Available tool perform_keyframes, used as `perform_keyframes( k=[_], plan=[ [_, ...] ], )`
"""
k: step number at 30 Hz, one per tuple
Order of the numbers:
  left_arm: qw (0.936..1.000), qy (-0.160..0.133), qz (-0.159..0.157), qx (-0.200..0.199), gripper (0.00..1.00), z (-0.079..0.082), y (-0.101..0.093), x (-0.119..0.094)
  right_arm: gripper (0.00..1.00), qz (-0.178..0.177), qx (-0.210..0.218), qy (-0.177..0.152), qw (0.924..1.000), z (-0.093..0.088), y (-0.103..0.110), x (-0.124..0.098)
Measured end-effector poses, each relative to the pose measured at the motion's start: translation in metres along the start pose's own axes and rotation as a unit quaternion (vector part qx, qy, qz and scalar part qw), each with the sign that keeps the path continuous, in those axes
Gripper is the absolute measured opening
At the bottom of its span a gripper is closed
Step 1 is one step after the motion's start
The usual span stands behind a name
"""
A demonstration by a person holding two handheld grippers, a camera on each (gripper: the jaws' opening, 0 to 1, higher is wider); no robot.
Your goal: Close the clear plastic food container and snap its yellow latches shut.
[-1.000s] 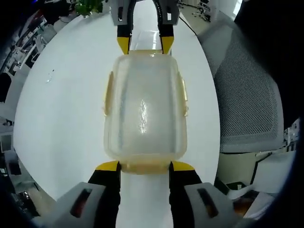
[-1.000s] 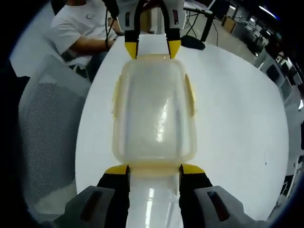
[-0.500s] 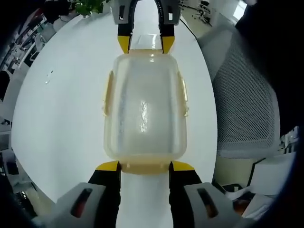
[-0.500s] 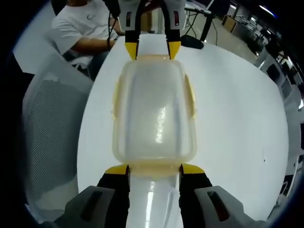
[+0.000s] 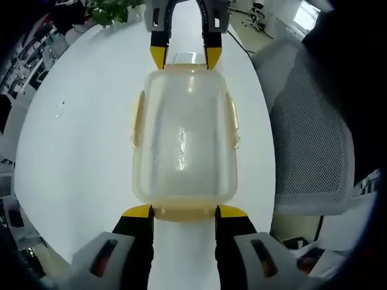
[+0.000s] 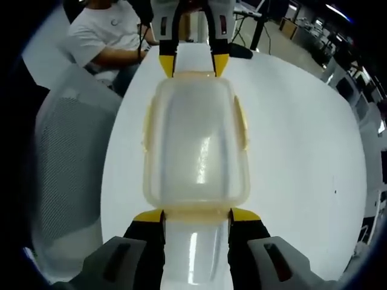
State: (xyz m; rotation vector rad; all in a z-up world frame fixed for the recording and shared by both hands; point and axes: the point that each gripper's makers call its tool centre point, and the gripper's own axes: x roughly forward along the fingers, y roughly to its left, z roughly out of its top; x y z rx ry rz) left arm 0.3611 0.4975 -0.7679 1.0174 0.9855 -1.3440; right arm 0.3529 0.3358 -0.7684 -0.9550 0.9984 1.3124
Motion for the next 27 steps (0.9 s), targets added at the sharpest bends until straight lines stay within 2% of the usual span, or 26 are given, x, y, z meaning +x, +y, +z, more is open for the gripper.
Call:
perform_keyframes(
  k=[4, 8, 21, 27],
  plan=[
    [1.0000, -0.005, -0.001, 0.005, 0.38, 0.012, 0.000, 0.003, 0.39, -0.001, 0.001, 0.006, 1.0000, -0.010, 0.000, -0.001],
    [0.9999, 0.001, -0.004, 0.012, 0.38, 0.016, 0.002, 0.008, 0.39, 0.001, 0.011, 0.002, 0.9999, -0.016, 0.002, -0.002],
    [0.9997, -0.014, -0.009, 0.018, 0.38, 0.041, 0.001, 0.010, 0.39, -0.004, 0.014, 0.003, 0.9999, -0.040, 0.003, -0.012],
    [0.9995, -0.022, -0.011, 0.018, 0.38, 0.059, 0.001, 0.012, 0.39, -0.008, 0.013, 0.002, 0.9999, -0.056, 0.003, -0.022]
  ],
)
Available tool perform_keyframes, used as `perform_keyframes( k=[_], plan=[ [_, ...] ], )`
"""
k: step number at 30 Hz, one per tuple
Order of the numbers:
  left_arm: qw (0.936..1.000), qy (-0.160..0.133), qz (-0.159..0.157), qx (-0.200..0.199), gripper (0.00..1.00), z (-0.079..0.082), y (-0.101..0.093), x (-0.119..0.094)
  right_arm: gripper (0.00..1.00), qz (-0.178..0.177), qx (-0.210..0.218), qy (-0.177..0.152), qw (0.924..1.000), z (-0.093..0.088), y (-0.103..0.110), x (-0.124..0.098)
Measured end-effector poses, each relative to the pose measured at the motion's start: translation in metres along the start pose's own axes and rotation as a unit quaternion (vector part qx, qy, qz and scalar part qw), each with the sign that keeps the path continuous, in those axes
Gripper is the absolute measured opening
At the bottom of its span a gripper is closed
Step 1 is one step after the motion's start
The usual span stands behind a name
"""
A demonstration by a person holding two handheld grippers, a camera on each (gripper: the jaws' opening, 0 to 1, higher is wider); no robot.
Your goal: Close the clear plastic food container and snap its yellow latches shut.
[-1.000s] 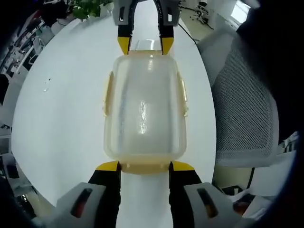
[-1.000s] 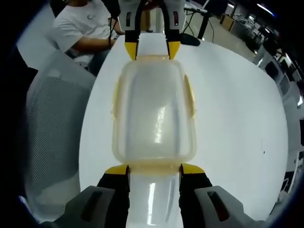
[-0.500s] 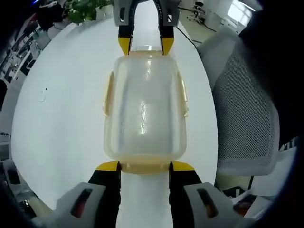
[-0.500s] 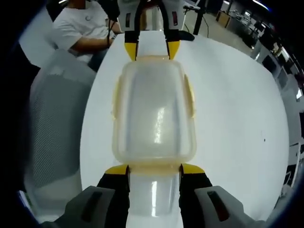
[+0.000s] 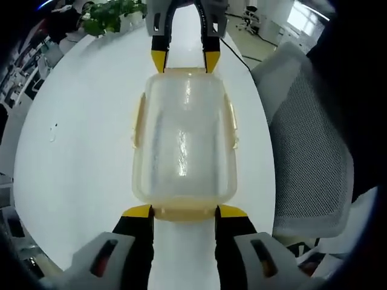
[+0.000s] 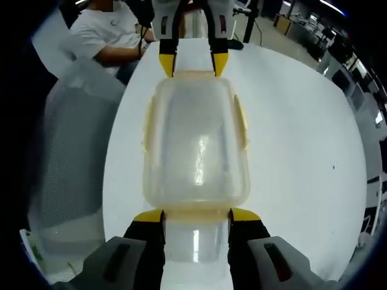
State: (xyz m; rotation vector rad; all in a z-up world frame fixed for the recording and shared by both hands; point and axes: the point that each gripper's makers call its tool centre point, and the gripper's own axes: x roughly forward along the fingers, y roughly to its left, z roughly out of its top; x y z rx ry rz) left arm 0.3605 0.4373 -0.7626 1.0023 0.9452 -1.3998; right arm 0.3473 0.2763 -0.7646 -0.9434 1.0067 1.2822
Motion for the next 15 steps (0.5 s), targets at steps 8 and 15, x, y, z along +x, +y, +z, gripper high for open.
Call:
perform_keyframes(
  k=[8, 15],
  plan=[
    [1.0000, -0.006, -0.005, 0.004, 0.38, 0.016, 0.003, 0.007, 0.39, 0.000, 0.007, -0.005, 1.0000, -0.014, -0.001, -0.005],
    [0.9999, -0.009, -0.010, 0.003, 0.38, 0.022, 0.002, 0.009, 0.39, 0.002, 0.008, -0.006, 0.9999, -0.021, -0.001, -0.006]
  ],
)
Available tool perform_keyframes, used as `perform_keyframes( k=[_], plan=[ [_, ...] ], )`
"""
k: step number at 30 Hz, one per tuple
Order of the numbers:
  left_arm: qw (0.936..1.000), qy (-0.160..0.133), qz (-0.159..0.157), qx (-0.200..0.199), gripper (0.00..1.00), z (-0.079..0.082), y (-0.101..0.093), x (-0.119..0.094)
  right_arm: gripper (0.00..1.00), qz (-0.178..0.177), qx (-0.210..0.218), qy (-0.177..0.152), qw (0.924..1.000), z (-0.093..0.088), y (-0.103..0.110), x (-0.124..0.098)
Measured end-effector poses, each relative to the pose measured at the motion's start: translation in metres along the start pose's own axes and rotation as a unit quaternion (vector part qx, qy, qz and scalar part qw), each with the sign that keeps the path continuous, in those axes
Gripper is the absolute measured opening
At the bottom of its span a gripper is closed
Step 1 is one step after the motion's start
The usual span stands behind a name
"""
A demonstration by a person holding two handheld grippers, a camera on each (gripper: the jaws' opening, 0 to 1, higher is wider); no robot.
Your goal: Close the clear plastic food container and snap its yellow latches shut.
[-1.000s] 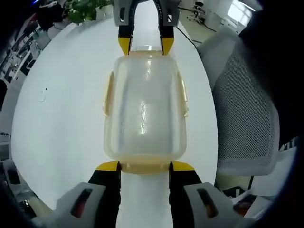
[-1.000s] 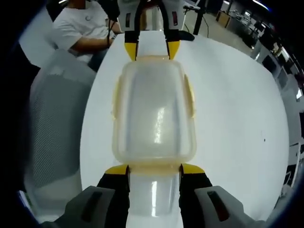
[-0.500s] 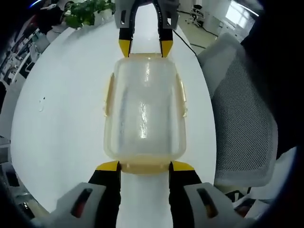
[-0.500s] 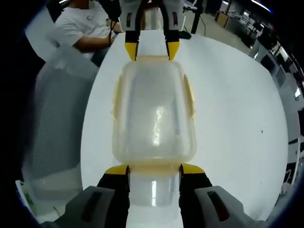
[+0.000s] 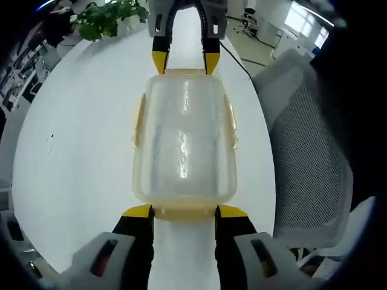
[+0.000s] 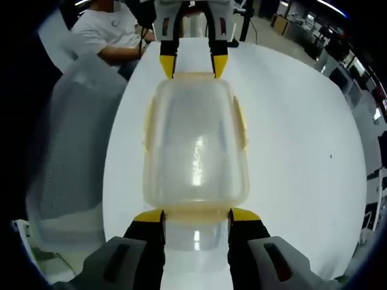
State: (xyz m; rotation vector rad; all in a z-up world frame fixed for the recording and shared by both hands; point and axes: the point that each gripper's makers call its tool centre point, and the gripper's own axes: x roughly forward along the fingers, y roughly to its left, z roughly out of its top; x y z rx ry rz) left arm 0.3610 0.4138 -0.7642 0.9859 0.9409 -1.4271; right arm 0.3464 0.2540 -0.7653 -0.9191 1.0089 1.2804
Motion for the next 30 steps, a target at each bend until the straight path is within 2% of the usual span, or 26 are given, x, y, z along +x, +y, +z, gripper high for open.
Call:
perform_keyframes(
  k=[5, 10, 30],
  plan=[
    [1.0000, -0.001, -0.001, 0.002, 0.38, 0.004, 0.001, 0.004, 0.39, 0.000, 0.001, 0.001, 1.0000, -0.004, 0.000, 0.000],
    [0.9999, -0.014, -0.002, 0.000, 0.38, 0.013, 0.000, 0.009, 0.39, 0.002, 0.001, -0.002, 1.0000, -0.014, 0.000, 0.000],
    [0.9996, -0.020, -0.018, 0.003, 0.37, 0.043, -0.005, 0.025, 0.39, -0.004, 0.006, 0.003, 1.0000, -0.047, 0.008, -0.006]
  ],
)
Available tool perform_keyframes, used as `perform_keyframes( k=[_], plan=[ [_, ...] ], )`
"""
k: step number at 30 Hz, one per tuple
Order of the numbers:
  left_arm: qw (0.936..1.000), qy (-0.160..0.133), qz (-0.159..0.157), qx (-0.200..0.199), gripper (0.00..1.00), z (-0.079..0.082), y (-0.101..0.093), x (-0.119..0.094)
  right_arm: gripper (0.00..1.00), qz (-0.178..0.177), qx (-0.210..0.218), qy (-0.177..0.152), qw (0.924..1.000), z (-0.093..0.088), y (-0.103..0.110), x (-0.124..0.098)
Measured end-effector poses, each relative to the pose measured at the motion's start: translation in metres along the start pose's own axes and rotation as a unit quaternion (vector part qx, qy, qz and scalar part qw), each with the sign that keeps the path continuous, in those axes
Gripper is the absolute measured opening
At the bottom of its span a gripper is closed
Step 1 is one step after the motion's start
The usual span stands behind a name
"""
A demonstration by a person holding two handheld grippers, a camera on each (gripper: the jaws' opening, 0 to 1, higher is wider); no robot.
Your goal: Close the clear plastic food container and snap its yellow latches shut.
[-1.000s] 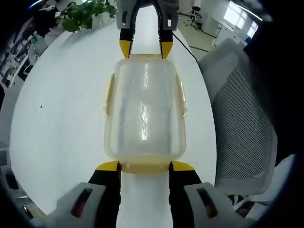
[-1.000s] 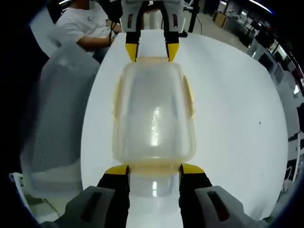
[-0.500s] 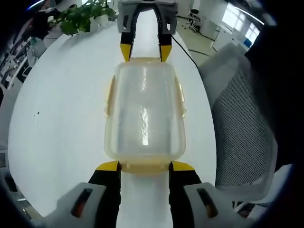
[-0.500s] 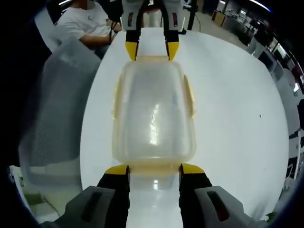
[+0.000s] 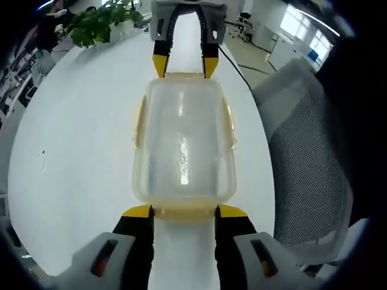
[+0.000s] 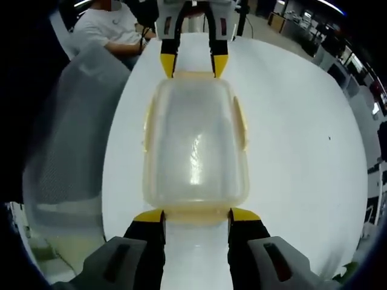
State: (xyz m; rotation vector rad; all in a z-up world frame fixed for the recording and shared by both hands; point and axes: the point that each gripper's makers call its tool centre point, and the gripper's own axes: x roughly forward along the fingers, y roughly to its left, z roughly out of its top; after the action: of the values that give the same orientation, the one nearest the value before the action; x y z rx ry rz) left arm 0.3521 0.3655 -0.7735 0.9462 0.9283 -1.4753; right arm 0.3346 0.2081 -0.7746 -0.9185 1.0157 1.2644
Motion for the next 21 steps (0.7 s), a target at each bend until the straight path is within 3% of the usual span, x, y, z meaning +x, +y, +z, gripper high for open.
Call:
perform_keyframes(
  k=[21],
  plan=[
    [0.9999, -0.008, -0.008, 0.007, 0.37, 0.026, -0.001, 0.016, 0.39, -0.002, 0.006, 0.014, 0.9999, -0.032, 0.003, -0.006]
  ],
)
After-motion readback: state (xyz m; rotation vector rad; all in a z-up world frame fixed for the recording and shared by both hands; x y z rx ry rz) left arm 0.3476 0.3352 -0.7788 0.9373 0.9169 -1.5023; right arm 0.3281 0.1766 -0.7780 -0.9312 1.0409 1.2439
